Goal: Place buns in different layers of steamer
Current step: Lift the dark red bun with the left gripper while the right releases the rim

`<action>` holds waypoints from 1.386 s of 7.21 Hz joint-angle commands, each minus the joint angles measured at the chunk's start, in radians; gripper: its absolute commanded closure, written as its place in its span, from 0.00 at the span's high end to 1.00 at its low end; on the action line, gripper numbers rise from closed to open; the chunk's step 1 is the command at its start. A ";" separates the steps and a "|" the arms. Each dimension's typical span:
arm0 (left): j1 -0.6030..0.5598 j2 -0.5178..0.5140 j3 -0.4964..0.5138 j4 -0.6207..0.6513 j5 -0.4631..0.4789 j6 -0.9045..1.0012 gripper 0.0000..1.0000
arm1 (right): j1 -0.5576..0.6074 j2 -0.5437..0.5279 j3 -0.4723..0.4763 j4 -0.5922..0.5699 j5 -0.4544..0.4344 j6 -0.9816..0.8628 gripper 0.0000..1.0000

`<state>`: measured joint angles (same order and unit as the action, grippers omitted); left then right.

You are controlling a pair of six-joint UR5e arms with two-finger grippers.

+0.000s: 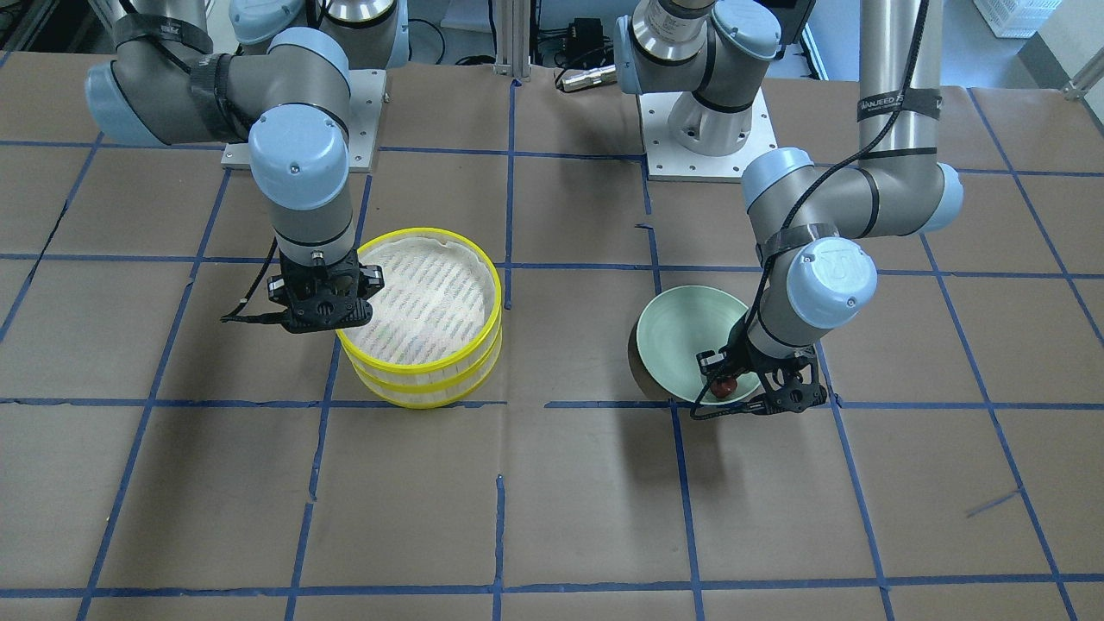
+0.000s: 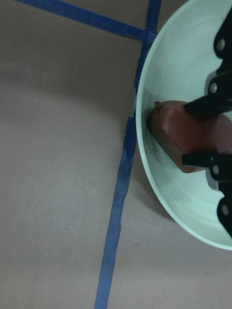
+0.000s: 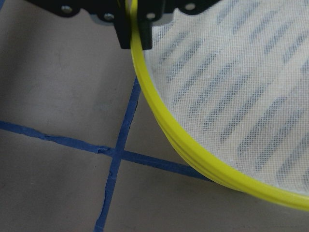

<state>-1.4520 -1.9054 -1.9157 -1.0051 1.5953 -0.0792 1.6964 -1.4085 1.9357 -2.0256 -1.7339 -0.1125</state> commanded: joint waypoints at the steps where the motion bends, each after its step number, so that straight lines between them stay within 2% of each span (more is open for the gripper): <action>1: -0.008 0.083 0.007 -0.015 0.000 -0.034 0.02 | -0.004 -0.007 0.015 0.002 -0.036 -0.006 0.09; 2: -0.020 0.127 0.012 -0.071 0.000 -0.037 0.02 | -0.004 -0.007 0.015 0.002 -0.036 -0.007 0.10; 3: -0.028 0.164 0.014 -0.108 -0.003 -0.066 0.02 | -0.001 -0.006 0.015 0.001 -0.035 -0.006 0.22; 5: -0.101 0.200 0.030 -0.121 -0.009 -0.089 0.03 | -0.001 0.000 0.014 0.001 -0.024 -0.007 0.99; 7: -0.135 0.197 0.047 -0.124 -0.012 -0.155 0.03 | -0.010 -0.009 -0.024 0.030 -0.018 -0.009 1.00; 8: -0.169 0.198 0.053 -0.121 -0.024 -0.171 0.03 | -0.024 -0.033 -0.091 0.103 -0.004 -0.007 1.00; 9: -0.210 0.198 0.081 -0.119 -0.059 -0.242 0.03 | -0.041 -0.079 -0.172 0.252 0.108 -0.001 1.00; 10: -0.272 0.197 0.121 -0.121 -0.069 -0.296 0.03 | -0.064 -0.116 -0.275 0.391 0.135 0.001 1.00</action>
<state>-1.6579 -1.7080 -1.8358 -1.1256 1.5466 -0.3073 1.6579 -1.4771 1.7768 -1.8017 -1.6590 -0.1155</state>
